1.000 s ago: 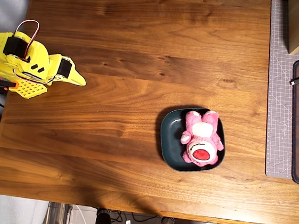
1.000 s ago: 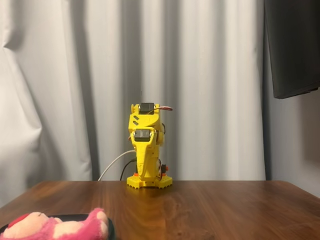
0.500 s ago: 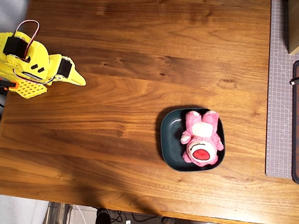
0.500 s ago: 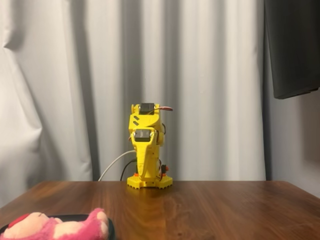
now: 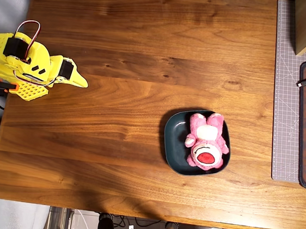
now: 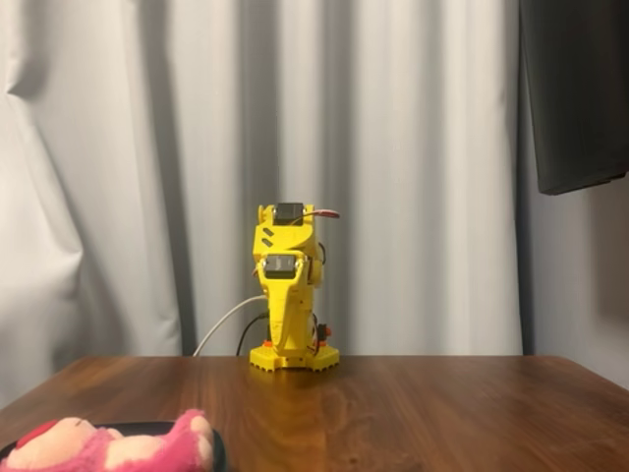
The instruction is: Grasp a strawberry bear and put it in the bin.
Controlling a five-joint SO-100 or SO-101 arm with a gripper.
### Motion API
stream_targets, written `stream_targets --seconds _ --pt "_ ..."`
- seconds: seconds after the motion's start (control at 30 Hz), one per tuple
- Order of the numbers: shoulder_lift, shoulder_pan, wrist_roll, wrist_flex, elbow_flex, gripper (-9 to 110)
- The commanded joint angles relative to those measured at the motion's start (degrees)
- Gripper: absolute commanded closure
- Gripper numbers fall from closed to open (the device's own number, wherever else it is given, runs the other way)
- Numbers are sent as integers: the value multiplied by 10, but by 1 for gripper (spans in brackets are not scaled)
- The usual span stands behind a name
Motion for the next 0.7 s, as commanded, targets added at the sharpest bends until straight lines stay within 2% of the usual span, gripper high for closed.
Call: stream_targets --seconds 0.0,0.67 --pt "18 4 5 -7 -3 102" --pt "18 4 5 -7 -3 102"
